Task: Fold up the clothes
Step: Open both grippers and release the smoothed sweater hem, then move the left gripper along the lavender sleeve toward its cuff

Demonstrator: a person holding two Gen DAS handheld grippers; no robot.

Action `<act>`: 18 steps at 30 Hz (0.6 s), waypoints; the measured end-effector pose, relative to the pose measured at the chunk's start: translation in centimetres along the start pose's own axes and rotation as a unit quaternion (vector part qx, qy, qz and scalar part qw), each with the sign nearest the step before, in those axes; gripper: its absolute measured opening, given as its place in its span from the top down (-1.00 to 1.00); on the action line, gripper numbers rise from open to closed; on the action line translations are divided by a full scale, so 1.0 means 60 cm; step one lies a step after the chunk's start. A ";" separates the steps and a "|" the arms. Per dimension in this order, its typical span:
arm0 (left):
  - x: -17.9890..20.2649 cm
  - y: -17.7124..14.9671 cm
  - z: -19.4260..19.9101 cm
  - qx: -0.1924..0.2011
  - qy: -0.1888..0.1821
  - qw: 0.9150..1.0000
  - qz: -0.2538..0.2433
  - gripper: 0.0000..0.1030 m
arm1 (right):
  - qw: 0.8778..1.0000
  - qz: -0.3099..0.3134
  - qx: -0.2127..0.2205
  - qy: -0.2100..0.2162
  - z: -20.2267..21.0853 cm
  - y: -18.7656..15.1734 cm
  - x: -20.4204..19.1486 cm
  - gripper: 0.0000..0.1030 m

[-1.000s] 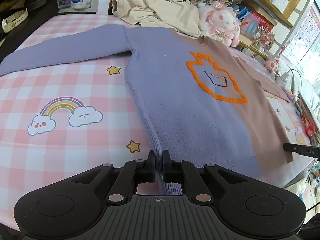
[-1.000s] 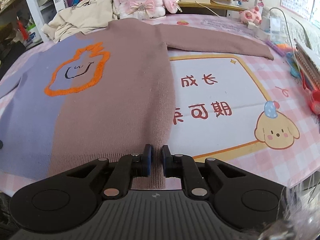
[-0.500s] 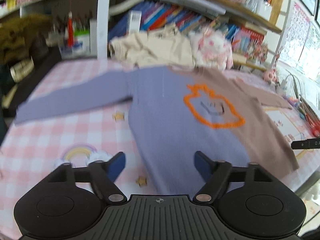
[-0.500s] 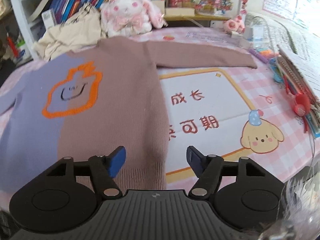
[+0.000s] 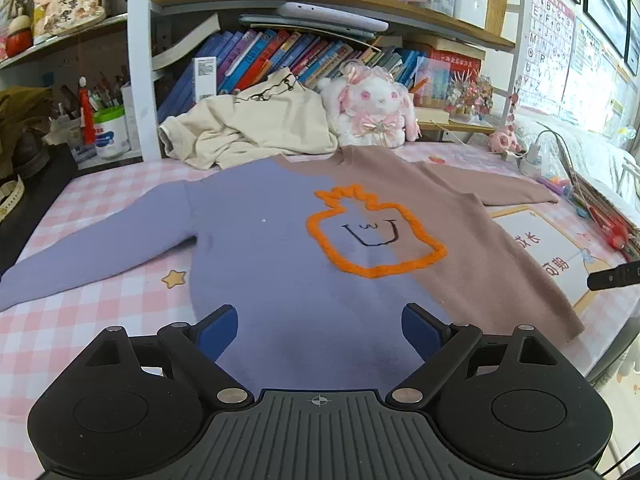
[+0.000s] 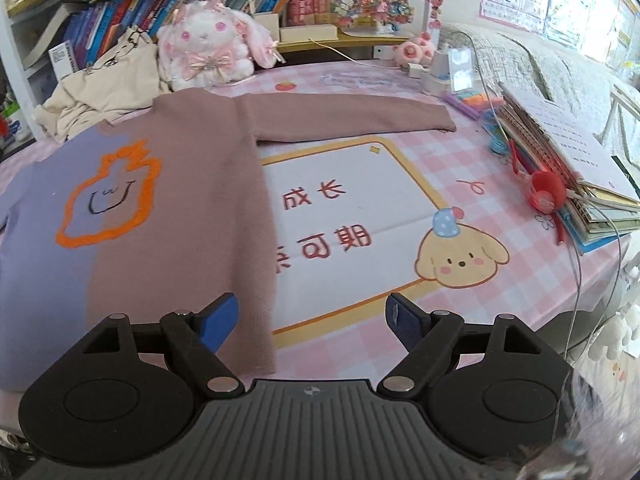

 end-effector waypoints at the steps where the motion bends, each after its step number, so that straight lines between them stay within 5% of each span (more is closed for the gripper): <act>1: 0.004 0.000 -0.003 -0.003 0.002 1.000 0.000 -0.77 | 1.000 0.000 0.001 0.001 -0.004 0.005 0.005 -0.55; 11: 0.047 0.002 -0.030 -0.039 0.071 0.995 0.057 -0.77 | 0.999 0.015 -0.006 0.039 -0.074 0.076 0.082 -0.56; 18: 0.111 0.013 -0.023 -0.060 0.172 0.971 0.155 -0.77 | 0.993 0.061 -0.021 0.101 -0.141 0.149 0.148 -0.56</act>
Point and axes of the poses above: each gripper's, at about its wrist camera, not at the fingertips, and z roughly against the way its jaws point, x to its right, y to its top, the point moved 7 cm from there along -z, roughly the way its jaws point, and after that the axes turned 6 degrees about -z, right-handed, at the moved point
